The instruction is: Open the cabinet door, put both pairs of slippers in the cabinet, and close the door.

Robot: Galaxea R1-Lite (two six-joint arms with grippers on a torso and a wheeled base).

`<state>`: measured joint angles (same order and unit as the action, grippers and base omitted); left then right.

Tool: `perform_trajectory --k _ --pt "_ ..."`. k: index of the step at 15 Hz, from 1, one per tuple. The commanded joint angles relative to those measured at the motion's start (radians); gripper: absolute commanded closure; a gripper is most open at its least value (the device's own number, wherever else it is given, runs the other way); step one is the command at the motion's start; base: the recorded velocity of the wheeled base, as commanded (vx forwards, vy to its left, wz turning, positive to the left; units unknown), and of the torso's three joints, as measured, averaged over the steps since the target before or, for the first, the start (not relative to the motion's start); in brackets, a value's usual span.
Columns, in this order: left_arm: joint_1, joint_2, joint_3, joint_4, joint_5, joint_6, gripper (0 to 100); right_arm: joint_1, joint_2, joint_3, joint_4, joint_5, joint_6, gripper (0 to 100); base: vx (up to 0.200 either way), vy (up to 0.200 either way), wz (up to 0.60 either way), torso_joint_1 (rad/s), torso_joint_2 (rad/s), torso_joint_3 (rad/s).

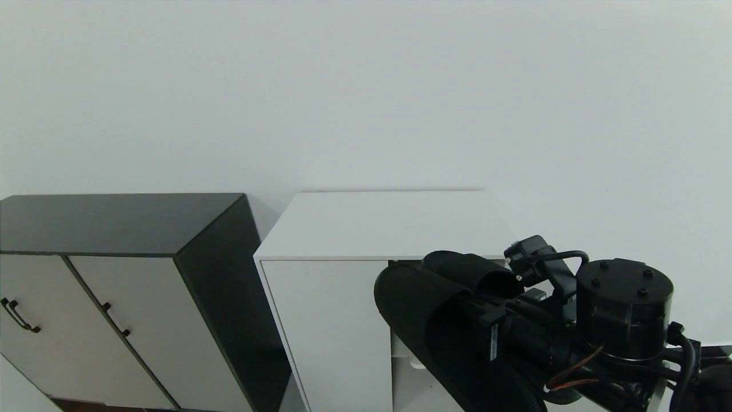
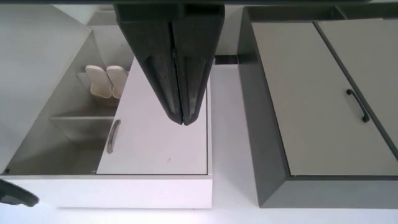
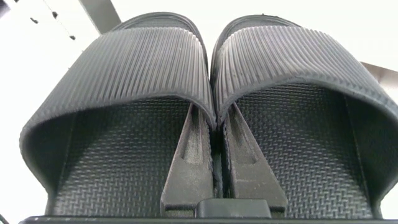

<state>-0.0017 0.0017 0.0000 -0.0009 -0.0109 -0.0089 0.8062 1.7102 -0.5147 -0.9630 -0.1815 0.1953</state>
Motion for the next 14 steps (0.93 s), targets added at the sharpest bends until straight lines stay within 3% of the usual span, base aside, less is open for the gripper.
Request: perform_trajectory --k 1,6,14 --pt "0.000 0.000 0.000 -0.001 0.000 0.000 100 -0.001 0.026 0.008 -0.005 -0.001 -0.002 100 0.000 0.000 0.00 0.000 0.00 0.000" --pt "0.000 0.000 0.000 -0.001 0.000 0.000 100 -0.005 0.037 0.013 -0.030 0.000 -0.001 100 0.000 0.000 0.00 -0.076 0.17 0.084" --pt "0.000 0.000 0.000 -0.001 0.000 -0.002 100 -0.005 0.046 0.013 -0.037 0.000 -0.001 100 0.000 0.000 0.00 -0.262 0.53 0.264"
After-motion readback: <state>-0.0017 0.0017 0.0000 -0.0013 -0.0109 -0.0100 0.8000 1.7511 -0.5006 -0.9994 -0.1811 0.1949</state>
